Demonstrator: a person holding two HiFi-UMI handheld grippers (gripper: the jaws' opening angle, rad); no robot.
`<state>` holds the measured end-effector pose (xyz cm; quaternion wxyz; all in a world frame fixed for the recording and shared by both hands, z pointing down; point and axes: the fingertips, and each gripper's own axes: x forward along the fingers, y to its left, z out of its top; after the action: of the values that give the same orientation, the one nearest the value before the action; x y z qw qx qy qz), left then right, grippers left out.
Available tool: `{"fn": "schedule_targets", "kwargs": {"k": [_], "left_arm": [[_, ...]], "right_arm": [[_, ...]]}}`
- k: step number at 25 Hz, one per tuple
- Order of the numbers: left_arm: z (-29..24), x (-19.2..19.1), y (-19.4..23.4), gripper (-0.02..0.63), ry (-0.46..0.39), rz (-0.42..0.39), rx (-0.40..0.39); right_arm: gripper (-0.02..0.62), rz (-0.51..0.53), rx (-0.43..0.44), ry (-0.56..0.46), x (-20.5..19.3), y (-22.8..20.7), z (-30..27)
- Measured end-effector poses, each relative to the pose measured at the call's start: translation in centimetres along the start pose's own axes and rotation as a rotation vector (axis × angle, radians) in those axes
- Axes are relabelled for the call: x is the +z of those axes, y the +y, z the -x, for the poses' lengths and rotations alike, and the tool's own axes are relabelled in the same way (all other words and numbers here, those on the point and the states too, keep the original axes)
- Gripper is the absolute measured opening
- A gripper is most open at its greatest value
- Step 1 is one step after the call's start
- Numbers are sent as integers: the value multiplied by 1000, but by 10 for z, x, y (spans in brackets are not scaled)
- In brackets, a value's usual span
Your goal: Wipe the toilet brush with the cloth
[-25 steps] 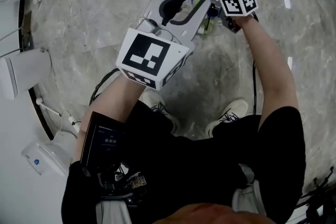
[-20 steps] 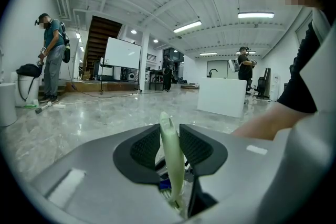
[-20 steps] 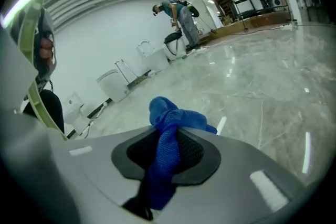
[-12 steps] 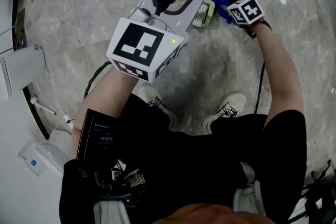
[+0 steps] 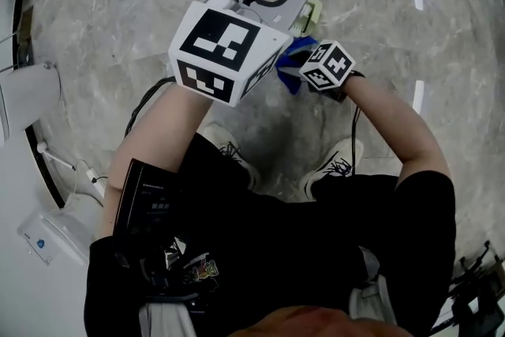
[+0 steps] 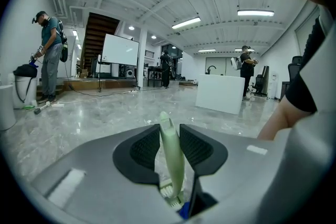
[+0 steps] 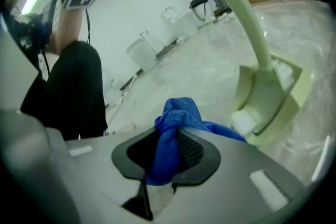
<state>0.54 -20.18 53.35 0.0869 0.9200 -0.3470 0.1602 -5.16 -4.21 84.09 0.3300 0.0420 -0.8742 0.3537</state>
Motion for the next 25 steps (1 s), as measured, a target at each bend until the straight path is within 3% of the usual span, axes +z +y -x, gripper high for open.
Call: {"fn": "schedule_targets", "kwargs": {"k": [3,5,8,11,13,15,17,19,21,23,25], "left_arm": [[-1,-3,-1,132,8,-7,-3],[-1,-6,0,132,14,-8,-2],[-2,-8,3,132,24,1,3],[0,-6,6,132,25,2,8],[0,-7,6,132,26,2,9],[0,-7,5,140,26,10,2],[2,-6,5,144,23,15,-4],[3,-4,8,146,21,15,5],[2,-3,9,145,18,20,15],[0,-4,9,145,18,22,17],[-3,-5,9,144,20,20,17]], "right_arm": [[81,-121,14,-235,66,8,5],[81,-179,39,-309,84,4,12],[81,-125,69,-188,54,-11,19],[81,-28,-8,47,-16,-47,34],[80,-53,-84,132,-52,-84,56],[80,-120,-180,111,-62,-122,86],[80,-185,-230,47,-47,-140,107],[80,-244,-120,27,-27,-127,114],[80,-278,102,57,-12,-87,113],[80,-232,259,99,-6,-48,102],[80,-177,343,124,-3,-19,85]]}}
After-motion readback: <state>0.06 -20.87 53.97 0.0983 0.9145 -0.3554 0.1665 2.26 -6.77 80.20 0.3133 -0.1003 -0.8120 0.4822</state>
